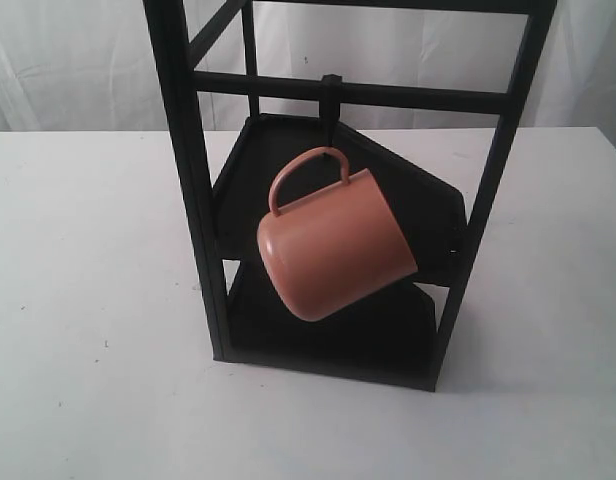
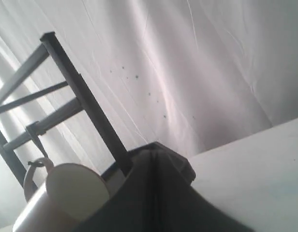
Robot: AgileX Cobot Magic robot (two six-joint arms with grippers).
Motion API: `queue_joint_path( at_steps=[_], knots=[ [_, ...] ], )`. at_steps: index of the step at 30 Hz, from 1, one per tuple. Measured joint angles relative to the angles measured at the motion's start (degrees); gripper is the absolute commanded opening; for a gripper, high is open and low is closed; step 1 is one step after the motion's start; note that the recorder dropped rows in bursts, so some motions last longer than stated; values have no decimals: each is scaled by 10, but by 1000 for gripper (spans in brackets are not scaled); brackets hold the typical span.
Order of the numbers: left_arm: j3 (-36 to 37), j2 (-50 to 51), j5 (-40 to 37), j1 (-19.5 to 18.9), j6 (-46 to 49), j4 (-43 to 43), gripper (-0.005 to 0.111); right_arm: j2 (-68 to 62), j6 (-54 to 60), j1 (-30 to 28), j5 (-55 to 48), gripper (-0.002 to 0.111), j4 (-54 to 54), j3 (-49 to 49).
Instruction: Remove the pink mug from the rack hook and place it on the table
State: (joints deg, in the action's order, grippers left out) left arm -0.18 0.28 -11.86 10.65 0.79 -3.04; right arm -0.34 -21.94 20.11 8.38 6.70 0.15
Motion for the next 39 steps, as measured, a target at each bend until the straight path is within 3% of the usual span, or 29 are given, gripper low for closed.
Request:
queue_joint_path(
  at_steps=[2,6,14,18,20,23,28,30,39],
  knots=[
    [0,0,0,0,0,0,0,0,-8,0,2,0,0,4],
    [0,0,0,0,0,0,0,0,33,0,-139,0,-18,119],
    [0,0,0,0,0,0,0,-157,341,27,-527,0,74,378],
    [0,0,0,0,0,0,0,-245,437,31,-632,0,143,454],
    [0,0,0,0,0,0,0,-276,477,32,-650,2,169,474],
    [0,0,0,0,0,0,0,-316,530,32,-660,13,202,488],
    [0,0,0,0,0,0,0,-359,567,47,-650,47,222,490],
    [0,0,0,0,0,0,0,-371,577,57,-636,54,226,490],
    [0,0,0,0,0,0,0,-416,624,107,-562,57,263,481]
  ],
)
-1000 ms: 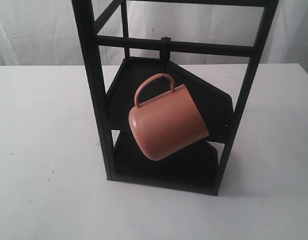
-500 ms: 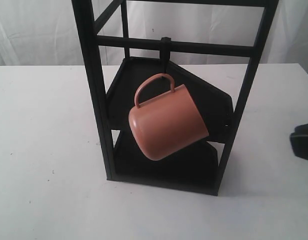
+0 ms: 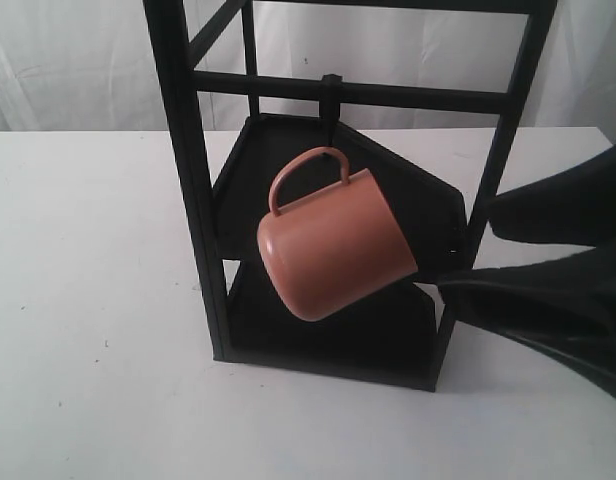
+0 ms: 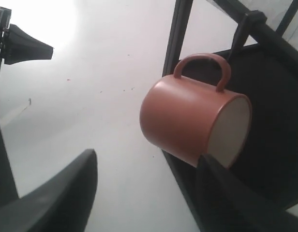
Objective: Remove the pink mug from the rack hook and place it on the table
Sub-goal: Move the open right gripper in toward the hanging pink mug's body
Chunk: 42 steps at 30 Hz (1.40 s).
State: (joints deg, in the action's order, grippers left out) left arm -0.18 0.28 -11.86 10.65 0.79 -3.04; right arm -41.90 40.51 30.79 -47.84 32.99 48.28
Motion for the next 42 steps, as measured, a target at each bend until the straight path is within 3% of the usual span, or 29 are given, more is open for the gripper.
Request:
queue_joint_path(
  at_steps=[22,29,42],
  knots=[
    [0,0,0,0,0,0,0,-44,1,12,117,57,-1,-51],
    [0,0,0,0,0,0,0,-45,95,12,139,57,78,-75],
    [0,0,0,0,0,0,0,-83,141,12,175,57,94,-75]
  ],
)
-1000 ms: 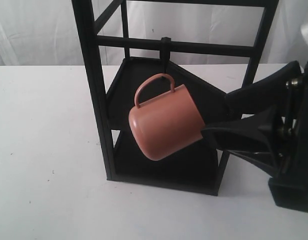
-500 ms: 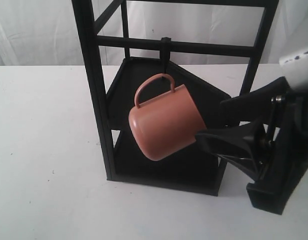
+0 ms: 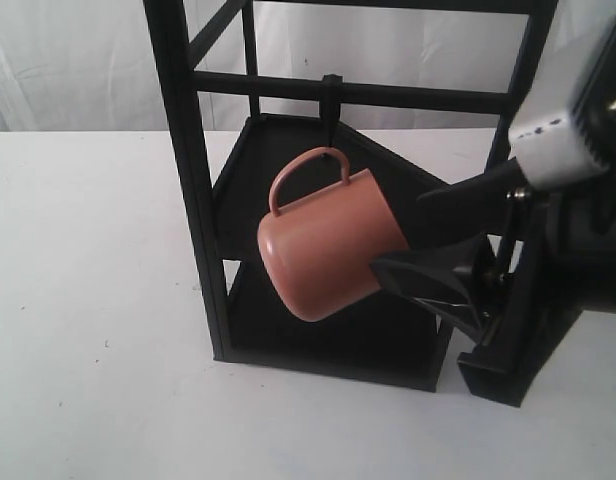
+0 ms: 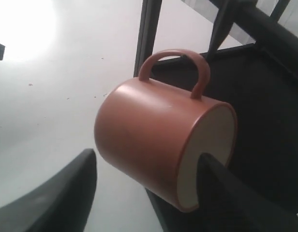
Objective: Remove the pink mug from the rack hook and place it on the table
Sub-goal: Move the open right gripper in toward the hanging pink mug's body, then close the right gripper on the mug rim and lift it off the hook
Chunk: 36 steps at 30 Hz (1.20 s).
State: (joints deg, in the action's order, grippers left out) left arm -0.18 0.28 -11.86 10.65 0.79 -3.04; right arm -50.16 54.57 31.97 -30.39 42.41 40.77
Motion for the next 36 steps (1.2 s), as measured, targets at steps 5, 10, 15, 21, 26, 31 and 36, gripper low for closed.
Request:
queue_joint_path(
  at_steps=[5,10,15,21,26,31,36],
  knots=[
    [0,0,0,0,0,0,0,-18,22,0,11,57,18,0],
    [0,0,0,0,0,0,0,-36,57,0,24,57,47,0],
    [0,0,0,0,0,0,0,-55,82,-20,38,57,75,0],
    [0,0,0,0,0,0,0,-82,146,-27,19,57,127,0],
    [0,0,0,0,0,0,0,-103,207,-27,1,57,186,0],
    [0,0,0,0,0,0,0,-118,246,-27,-24,57,218,0],
    [0,0,0,0,0,0,0,-126,268,-27,-40,57,232,0]
  ],
)
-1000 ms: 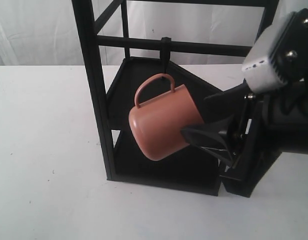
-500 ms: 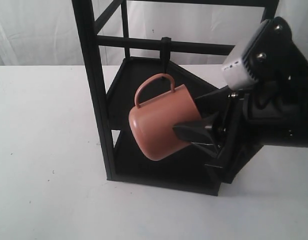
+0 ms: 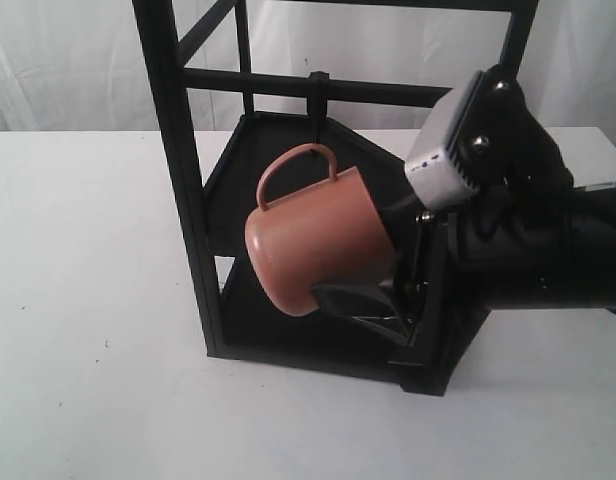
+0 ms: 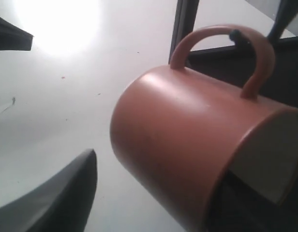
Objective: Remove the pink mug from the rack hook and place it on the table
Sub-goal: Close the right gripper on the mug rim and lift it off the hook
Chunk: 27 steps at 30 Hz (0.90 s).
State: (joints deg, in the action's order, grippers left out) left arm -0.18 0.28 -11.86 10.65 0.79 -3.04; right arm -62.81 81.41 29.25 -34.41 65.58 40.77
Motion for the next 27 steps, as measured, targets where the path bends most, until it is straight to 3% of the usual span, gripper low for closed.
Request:
queue_joint_path(
  at_steps=[9,19,23,27],
  knots=[
    [0,0,0,0,0,0,0,-5,24,18,-33,57,29,0],
    [0,0,0,0,0,0,0,-59,71,21,4,55,93,0],
    [0,0,0,0,0,0,0,-67,91,21,5,40,119,0],
    [0,0,0,0,0,0,0,-68,101,21,2,16,126,0]
  ],
)
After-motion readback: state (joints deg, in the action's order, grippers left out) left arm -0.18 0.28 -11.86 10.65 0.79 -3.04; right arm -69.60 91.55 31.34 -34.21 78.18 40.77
